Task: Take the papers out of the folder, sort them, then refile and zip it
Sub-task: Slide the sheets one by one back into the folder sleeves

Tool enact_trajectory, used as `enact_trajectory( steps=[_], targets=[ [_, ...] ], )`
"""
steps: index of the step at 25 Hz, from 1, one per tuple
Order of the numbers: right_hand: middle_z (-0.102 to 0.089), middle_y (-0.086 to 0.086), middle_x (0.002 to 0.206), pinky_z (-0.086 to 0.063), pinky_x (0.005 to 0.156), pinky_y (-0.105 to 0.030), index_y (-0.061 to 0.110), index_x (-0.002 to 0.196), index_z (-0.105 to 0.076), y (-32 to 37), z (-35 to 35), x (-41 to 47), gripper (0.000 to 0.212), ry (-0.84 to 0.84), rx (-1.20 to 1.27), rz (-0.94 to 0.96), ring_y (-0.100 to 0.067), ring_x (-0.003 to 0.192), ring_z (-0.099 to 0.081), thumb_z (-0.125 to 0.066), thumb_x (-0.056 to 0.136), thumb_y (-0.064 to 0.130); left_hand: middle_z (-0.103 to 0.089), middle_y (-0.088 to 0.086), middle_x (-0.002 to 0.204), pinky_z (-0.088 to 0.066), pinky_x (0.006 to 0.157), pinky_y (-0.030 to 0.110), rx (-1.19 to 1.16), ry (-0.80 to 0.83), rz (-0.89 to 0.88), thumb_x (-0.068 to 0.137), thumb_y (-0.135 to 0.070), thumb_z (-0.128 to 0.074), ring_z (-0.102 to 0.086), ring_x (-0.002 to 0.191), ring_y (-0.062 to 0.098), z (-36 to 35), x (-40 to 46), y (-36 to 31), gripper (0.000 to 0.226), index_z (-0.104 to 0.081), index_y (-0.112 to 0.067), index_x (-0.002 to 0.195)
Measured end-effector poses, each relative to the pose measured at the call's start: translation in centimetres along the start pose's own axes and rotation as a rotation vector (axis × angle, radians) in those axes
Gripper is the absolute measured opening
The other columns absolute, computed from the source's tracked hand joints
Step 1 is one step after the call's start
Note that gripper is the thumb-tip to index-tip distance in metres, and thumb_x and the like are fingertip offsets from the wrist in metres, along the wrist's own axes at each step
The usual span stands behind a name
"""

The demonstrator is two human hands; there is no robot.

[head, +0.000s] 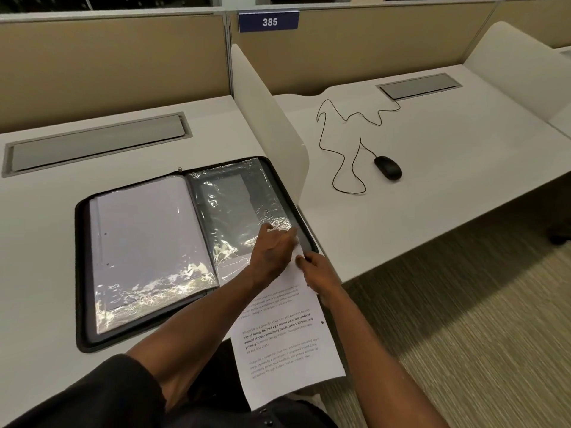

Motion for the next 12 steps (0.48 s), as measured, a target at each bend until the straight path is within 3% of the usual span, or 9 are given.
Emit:
enact_trajectory(
  steps=[4,8,12],
  targets=[
    [-0.073,-0.002,0.094,-0.059,0.084,-0.043,0.031,0.094,-0.066,0.3,0.5,-0.1,0.015,-0.072,0.011,0.041,-0.022,0.088,-0.071,-0.053,0.102,0.029,-0.072,0.001,0.081,-0.035,0.102,0.040,-0.009,0.065,0.016,0.092,-0.015,-0.060,-0.067,0.076,0.022,-0.7,0.2,0.6,0.006,-0.063,-0.015,0.097],
    [-0.069,-0.002,0.087,-0.054,0.077,-0.038,0.025,0.087,-0.066,0.5,0.7,-0.3,0.021,-0.113,0.020,0.068,-0.021,0.085,-0.067,-0.052,0.103,0.030,-0.073,0.000,0.089,-0.040,0.091,0.038,0.017,0.039,-0.002,0.085,-0.013,-0.065,-0.066,0.079,0.022,-0.5,-0.1,0.5,0.018,-0.071,-0.015,0.102],
    [-0.060,0.003,0.075,-0.040,0.064,-0.026,0.028,0.074,-0.059,0.3,0.7,-0.6,0.030,-0.162,0.031,0.078,-0.012,0.072,-0.055,-0.051,0.103,0.032,-0.071,-0.002,0.079,-0.039,0.089,0.038,0.024,-0.002,-0.016,0.092,-0.019,-0.059,-0.064,0.074,0.021,0.2,0.1,0.4,0.016,-0.074,-0.018,0.087]
  ],
)
Point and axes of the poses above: each hand's wrist, its own x-axis towards the middle knuckle, its own z-axis out of the back of the hand, y = z × x, the point moved 10 cm from there along x, towards the middle knuckle
